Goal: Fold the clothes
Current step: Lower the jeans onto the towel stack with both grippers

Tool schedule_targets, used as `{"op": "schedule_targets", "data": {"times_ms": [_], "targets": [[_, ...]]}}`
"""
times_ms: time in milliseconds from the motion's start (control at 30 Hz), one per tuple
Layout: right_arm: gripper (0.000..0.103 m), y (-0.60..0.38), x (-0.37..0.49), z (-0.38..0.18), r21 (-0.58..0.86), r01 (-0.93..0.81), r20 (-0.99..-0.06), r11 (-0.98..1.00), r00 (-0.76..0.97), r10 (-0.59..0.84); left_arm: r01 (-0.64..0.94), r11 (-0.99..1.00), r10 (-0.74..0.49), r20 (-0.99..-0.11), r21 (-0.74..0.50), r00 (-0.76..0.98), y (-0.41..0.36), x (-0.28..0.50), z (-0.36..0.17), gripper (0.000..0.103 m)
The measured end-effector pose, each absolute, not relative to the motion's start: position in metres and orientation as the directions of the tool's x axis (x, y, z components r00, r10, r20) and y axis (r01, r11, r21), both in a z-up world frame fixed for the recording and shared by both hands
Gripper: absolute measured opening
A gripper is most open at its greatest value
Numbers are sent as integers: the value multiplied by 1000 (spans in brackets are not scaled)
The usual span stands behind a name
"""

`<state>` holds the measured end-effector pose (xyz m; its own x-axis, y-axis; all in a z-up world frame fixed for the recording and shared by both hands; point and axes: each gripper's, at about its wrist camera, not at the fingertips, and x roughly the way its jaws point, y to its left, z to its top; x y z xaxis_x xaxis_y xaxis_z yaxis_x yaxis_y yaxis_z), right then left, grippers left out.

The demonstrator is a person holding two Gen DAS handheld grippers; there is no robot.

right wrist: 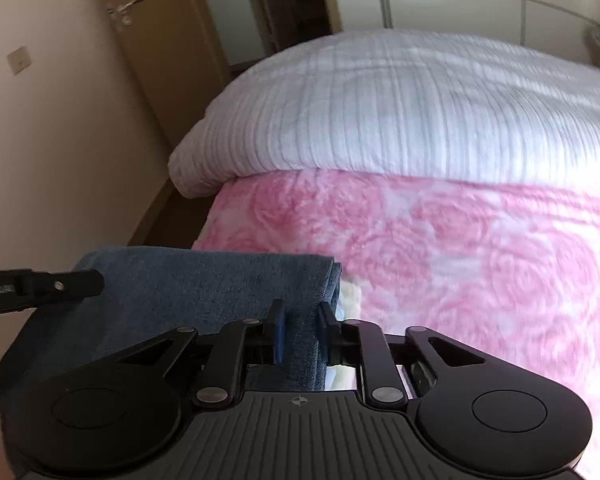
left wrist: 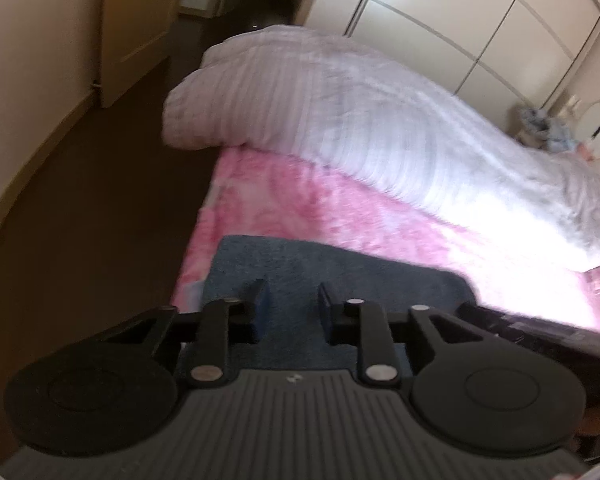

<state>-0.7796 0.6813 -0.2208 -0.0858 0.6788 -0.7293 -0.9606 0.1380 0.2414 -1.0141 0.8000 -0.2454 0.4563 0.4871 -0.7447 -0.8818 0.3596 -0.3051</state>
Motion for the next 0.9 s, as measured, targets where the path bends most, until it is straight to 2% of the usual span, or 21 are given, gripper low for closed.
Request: {"op": "schedule_targets", "data": {"times_ms": [67,200,333,467,667,767,900], "targets": [[15,686,-781,-230,263,-958,-713,114,-113,692,-888,356,493,-748,-291,443,802,-1017,-258,22],[16,698,-777,-244,262,-959,-738,103,-130,662,-885,352,481,-753,-303,449,815,-1017,-263,23],[16,705,-772,-232,235,-967,-759,95,-121,640,-888,403,499,-760,-223,417,812,-1000,-244,20],[16,703,-768,-217,184,-977,-723,104,-63,688,-879,423,522,-734,-220,435,810,-992,-235,21],[16,717,-778,-243,130,-991,-771,38,-77,632,-886,421,501,-764,-196,407,817,-990,-265,25],[16,719,-771,-248,172,-984,-778,46,-107,619,-892,392,488,-771,-225,409,823,-994,-269,25],[16,704,-756,-224,253,-964,-757,79,-147,636,-890,402,487,-773,-214,406,813,-999,-249,23]]}}
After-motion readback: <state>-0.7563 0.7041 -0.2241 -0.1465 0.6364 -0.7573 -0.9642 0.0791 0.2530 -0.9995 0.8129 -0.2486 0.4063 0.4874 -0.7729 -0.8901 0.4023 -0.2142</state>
